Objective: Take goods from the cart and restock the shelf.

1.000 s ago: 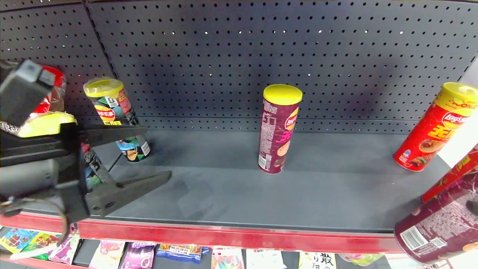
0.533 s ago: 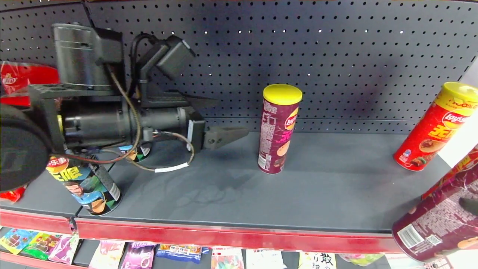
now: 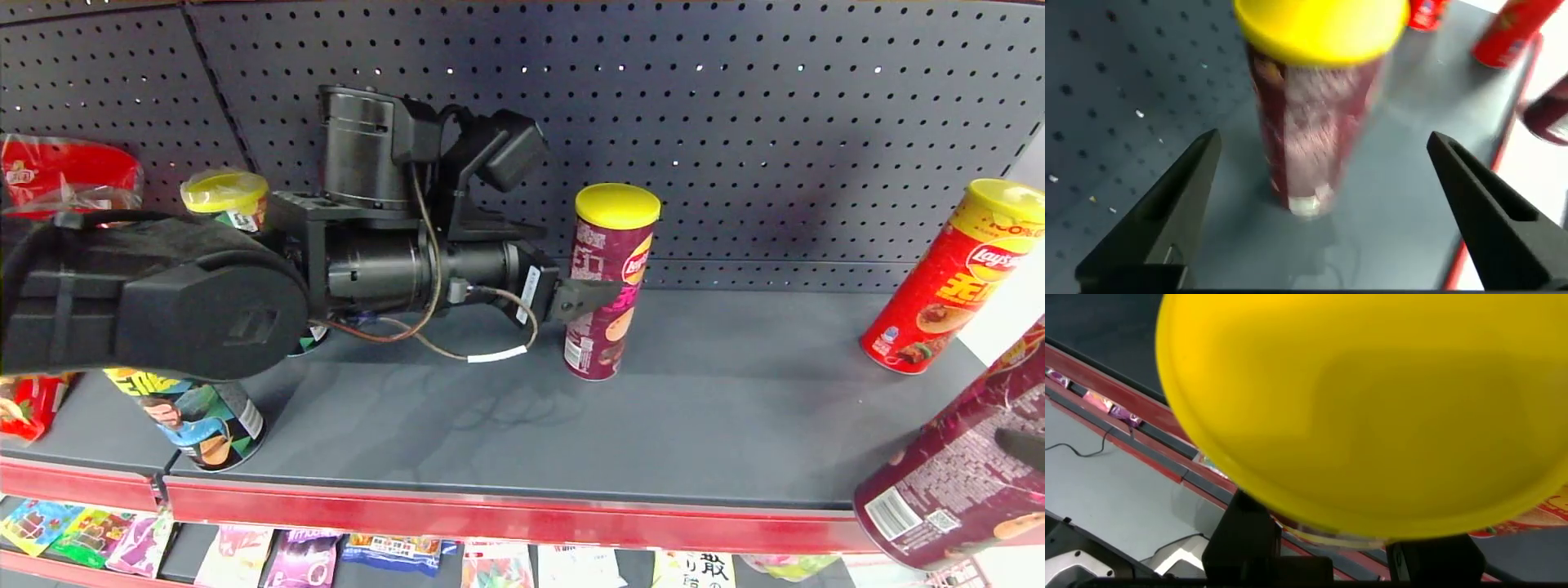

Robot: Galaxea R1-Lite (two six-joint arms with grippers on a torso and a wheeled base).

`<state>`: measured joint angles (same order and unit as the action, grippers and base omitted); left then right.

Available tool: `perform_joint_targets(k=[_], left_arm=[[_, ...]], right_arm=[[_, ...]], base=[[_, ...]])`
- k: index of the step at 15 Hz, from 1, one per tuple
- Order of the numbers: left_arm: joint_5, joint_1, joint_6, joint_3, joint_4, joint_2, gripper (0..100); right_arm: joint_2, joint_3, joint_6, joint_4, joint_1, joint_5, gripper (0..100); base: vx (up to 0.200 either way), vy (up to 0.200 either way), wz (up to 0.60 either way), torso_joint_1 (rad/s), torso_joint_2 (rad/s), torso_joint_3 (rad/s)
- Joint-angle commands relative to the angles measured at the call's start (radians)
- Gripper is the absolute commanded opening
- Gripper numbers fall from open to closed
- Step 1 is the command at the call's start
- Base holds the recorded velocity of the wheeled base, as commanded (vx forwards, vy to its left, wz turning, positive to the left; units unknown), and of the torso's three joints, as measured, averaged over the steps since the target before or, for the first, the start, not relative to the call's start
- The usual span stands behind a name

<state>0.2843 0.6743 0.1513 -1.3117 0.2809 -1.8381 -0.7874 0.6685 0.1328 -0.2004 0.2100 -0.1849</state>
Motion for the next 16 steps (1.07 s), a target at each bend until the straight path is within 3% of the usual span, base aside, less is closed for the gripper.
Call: perform_joint_targets(k=[1, 5, 16], left_arm=[[-0.034, 0.005, 0.001, -0.070, 0.000, -0.075, 100], [-0.057, 0.044, -0.001, -0.139, -0.005, -0.127, 100], [-0.143, 0.077, -0.001, -0.262, -0.008, -0.217, 100]], right_arm=[[-0.012, -0.004, 0.001, 0.021, 0.000, 0.001, 0], [-0.027, -0.006, 0.001, 0.045, 0.000, 0.002, 0], [-0.029, -0.010, -0.005, 0.045, -0.001, 0.002, 0]], base=[[0.000, 0.000, 0.00, 0.000, 0.00, 0.000], [0.000, 0.000, 0.00, 0.000, 0.00, 0.000], [0.000, 0.000, 0.00, 0.000, 0.00, 0.000]])
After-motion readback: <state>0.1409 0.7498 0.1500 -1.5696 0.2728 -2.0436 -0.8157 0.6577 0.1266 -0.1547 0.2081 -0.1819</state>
